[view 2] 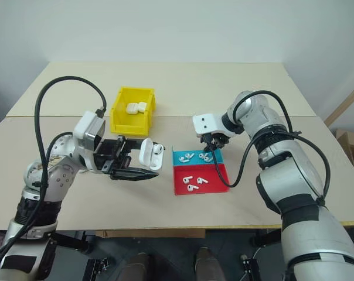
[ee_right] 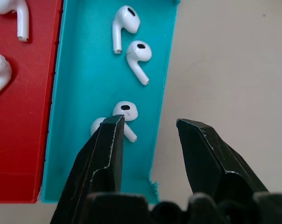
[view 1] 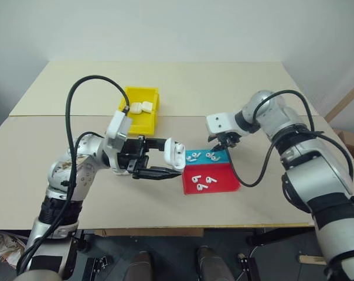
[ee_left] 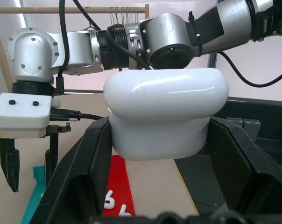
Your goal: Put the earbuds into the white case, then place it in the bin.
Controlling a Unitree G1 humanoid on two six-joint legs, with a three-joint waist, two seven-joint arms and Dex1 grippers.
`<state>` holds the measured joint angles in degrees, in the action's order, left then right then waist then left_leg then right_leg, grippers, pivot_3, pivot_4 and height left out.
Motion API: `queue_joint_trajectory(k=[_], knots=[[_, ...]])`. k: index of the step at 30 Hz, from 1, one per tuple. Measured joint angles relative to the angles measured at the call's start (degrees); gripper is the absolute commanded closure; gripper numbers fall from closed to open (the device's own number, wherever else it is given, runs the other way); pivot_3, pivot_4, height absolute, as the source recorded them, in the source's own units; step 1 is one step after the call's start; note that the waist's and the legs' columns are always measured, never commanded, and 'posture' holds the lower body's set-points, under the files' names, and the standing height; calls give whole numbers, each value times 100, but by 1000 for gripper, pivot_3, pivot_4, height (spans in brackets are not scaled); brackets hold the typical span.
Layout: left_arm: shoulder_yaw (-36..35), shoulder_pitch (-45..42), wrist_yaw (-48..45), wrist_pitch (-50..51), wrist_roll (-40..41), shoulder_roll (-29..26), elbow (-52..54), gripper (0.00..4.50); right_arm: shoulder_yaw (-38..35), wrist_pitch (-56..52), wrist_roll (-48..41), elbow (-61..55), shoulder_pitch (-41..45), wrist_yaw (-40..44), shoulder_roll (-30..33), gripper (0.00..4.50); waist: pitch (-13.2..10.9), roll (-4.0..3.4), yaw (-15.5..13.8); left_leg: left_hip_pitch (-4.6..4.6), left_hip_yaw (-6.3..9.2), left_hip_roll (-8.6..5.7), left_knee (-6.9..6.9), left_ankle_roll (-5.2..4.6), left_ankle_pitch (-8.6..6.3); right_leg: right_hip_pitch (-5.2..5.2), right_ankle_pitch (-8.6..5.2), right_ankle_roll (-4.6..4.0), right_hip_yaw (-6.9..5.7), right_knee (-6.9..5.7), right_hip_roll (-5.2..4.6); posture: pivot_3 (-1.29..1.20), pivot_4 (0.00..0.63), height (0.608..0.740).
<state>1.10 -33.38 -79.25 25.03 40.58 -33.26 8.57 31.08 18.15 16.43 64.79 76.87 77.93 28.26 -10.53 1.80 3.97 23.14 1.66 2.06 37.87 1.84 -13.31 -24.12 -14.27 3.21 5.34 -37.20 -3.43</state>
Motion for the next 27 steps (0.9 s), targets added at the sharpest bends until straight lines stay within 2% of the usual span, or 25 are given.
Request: queue_joint_trajectory(k=[13, 27], knots=[[-13, 10, 99, 29, 21, -65, 81, 1733, 11, 330, 711, 368, 15, -425, -339, 2376, 0, -2, 6, 0, 2, 0, -1, 2, 1, 0, 0, 0, 0, -2, 1, 0, 150, 740], [-18, 49, 162, 32, 30, -106, 174, 1733, -24, 360, 765, 450, -50, -435, -488, 2376, 0, -2, 12, -3, 3, 0, -1, 2, 1, 1, 0, 0, 0, -4, 1, 0, 150, 740]])
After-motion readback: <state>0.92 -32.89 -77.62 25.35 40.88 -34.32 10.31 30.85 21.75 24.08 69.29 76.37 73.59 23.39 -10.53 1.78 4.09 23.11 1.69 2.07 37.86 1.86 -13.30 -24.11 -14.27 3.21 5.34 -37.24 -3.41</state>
